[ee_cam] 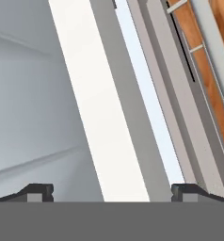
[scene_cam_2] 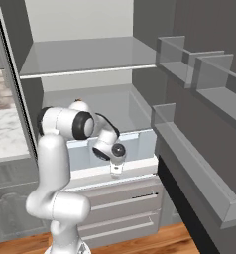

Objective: Place the cucumber and eggplant inside the fridge drawer. Close the drawer after placing the vegetables.

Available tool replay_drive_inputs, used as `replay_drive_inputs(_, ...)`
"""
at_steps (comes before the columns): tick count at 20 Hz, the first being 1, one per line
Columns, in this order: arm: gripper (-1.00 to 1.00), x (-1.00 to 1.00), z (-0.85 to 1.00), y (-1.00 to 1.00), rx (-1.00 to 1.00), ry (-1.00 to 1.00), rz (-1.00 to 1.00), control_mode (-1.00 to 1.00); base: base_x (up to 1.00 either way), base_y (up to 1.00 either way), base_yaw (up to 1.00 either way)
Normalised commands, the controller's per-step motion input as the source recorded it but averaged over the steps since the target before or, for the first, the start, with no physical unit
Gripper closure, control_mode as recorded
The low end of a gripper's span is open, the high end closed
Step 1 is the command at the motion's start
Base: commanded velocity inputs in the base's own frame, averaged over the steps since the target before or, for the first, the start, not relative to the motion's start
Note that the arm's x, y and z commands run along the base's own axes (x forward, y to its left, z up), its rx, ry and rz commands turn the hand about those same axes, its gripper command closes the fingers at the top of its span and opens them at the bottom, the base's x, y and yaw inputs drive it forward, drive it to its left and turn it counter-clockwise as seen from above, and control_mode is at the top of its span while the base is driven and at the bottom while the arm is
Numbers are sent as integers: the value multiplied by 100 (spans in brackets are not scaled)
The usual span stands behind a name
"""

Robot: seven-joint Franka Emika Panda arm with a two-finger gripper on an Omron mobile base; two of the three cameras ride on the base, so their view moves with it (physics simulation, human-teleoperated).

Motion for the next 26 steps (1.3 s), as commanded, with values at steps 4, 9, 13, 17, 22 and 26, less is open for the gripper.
replay_drive_inputs(4, -100, 64, 2, 15, 8, 0, -3, -100, 0, 0, 0)
replay_drive_inputs(9, -100, 48, 4, 11, 6, 0, -3, -100, 0, 0, 0)
replay_drive_inputs(13, -100, -34, 2, -17, 4, -1, -2, -100, 0, 0, 0)
replay_drive_inputs(17, -100, -77, 14, -30, 7, -6, -3, -100, 0, 0, 0)
replay_drive_inputs(22, -100, -80, 36, -12, 3, -6, -7, -100, 0, 0, 0)
replay_drive_inputs(26, -100, -74, 59, -15, 1, -4, -9, -100, 0, 0, 0)
